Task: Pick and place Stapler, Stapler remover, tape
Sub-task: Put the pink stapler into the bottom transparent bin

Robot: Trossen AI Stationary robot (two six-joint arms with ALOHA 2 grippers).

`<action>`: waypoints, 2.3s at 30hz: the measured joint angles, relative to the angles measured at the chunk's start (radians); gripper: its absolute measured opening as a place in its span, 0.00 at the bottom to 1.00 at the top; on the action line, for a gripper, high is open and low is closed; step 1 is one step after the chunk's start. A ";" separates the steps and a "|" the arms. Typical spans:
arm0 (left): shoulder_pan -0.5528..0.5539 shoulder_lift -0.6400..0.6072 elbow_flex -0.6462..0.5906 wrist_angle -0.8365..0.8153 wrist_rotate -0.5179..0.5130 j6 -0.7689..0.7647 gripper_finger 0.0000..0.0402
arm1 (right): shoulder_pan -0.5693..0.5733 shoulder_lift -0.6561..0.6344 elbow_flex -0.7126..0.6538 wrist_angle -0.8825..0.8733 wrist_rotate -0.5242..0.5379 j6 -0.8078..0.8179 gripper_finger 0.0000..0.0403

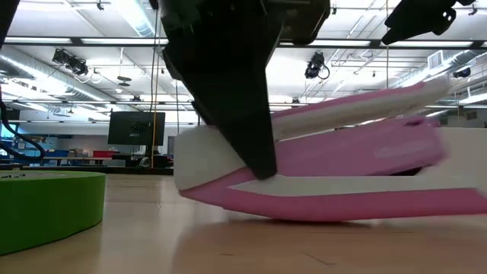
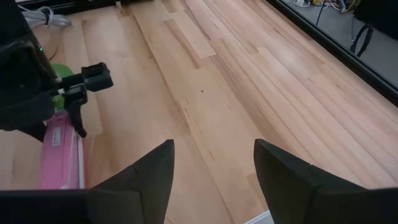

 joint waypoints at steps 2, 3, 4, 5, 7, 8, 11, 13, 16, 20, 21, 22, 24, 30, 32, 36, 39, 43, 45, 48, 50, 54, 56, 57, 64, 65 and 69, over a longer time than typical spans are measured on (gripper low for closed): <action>0.003 0.000 0.001 -0.002 0.008 0.022 0.42 | 0.000 0.000 0.000 0.000 0.000 0.000 0.55; 0.004 0.000 0.001 -0.002 0.015 0.033 0.42 | 0.000 0.000 0.000 0.000 0.000 0.000 0.55; 0.007 0.000 0.001 -0.003 0.020 0.053 0.42 | 0.000 0.000 0.000 0.001 0.000 0.000 0.55; 0.009 0.000 0.001 -0.004 0.024 0.067 0.42 | 0.000 0.000 0.000 0.002 -0.001 0.001 0.54; 0.012 0.000 0.001 -0.004 0.027 0.077 0.42 | 0.000 0.000 0.000 0.002 -0.003 0.007 0.55; 0.013 0.000 0.001 -0.004 0.024 0.078 0.42 | 0.000 0.000 0.000 0.006 -0.003 0.007 0.55; 0.020 -0.011 0.000 -0.009 0.023 0.099 0.42 | 0.000 0.000 0.000 0.023 -0.037 0.007 0.55; 0.025 -0.030 -0.001 -0.013 0.010 0.109 0.42 | 0.000 0.000 0.000 0.036 -0.069 0.007 0.55; 0.033 -0.070 0.000 -0.009 -0.008 0.115 0.42 | 0.001 0.000 0.000 0.058 -0.107 0.006 0.55; 0.043 -0.116 0.000 0.001 -0.045 0.143 0.42 | 0.001 0.008 0.000 0.159 -0.159 -0.055 0.55; 0.047 -0.127 0.000 0.002 -0.050 0.150 0.42 | 0.002 0.015 0.000 0.190 -0.170 -0.087 0.55; 0.049 -0.139 0.000 0.007 -0.056 0.157 0.42 | 0.004 0.022 0.000 0.219 -0.182 -0.117 0.55; 0.051 -0.168 0.000 0.013 -0.084 0.164 0.42 | 0.004 0.041 0.000 0.279 -0.203 -0.169 0.55; 0.059 -0.254 0.000 0.019 -0.166 0.198 0.42 | 0.004 0.094 0.000 0.400 -0.245 -0.286 0.54; 0.059 -0.279 -0.001 0.011 -0.175 0.213 0.42 | 0.004 0.107 0.000 0.432 -0.234 -0.305 0.54; 0.059 -0.305 -0.001 0.020 -0.181 0.226 0.42 | 0.005 0.119 0.000 0.470 -0.225 -0.337 0.54; 0.059 -0.309 -0.002 0.026 -0.187 0.239 0.42 | 0.004 0.119 0.000 0.489 -0.212 -0.350 0.54; 0.060 -0.307 -0.002 0.014 -0.197 0.233 0.42 | 0.003 0.114 0.000 0.477 -0.202 -0.387 0.54; 0.061 -0.305 -0.002 0.005 -0.213 0.231 0.42 | 0.002 0.106 0.000 0.474 -0.201 -0.389 0.54; 0.063 -0.305 0.000 0.005 -0.225 0.229 0.42 | 0.003 0.096 0.000 0.484 -0.202 -0.391 0.54; 0.065 -0.305 0.000 0.008 -0.229 0.230 0.42 | 0.003 0.085 0.000 0.475 -0.202 -0.395 0.54; 0.067 -0.305 0.001 0.007 -0.235 0.230 0.42 | 0.002 0.062 0.000 0.457 -0.202 -0.396 0.54; 0.067 -0.305 0.002 0.007 -0.246 0.222 0.42 | 0.003 0.047 0.000 0.452 -0.212 -0.406 0.54; 0.069 -0.305 0.002 0.004 -0.258 0.216 0.42 | 0.004 0.037 0.000 0.449 -0.222 -0.413 0.54; 0.079 -0.305 0.002 0.004 -0.268 0.211 0.42 | 0.004 0.013 0.000 0.448 -0.222 -0.379 0.54; 0.078 -0.305 0.002 0.007 -0.263 0.211 0.42 | 0.004 0.019 0.000 0.447 -0.224 -0.377 0.55; 0.080 -0.305 0.002 0.022 -0.246 0.215 0.42 | 0.004 0.046 0.000 0.440 -0.224 -0.376 0.54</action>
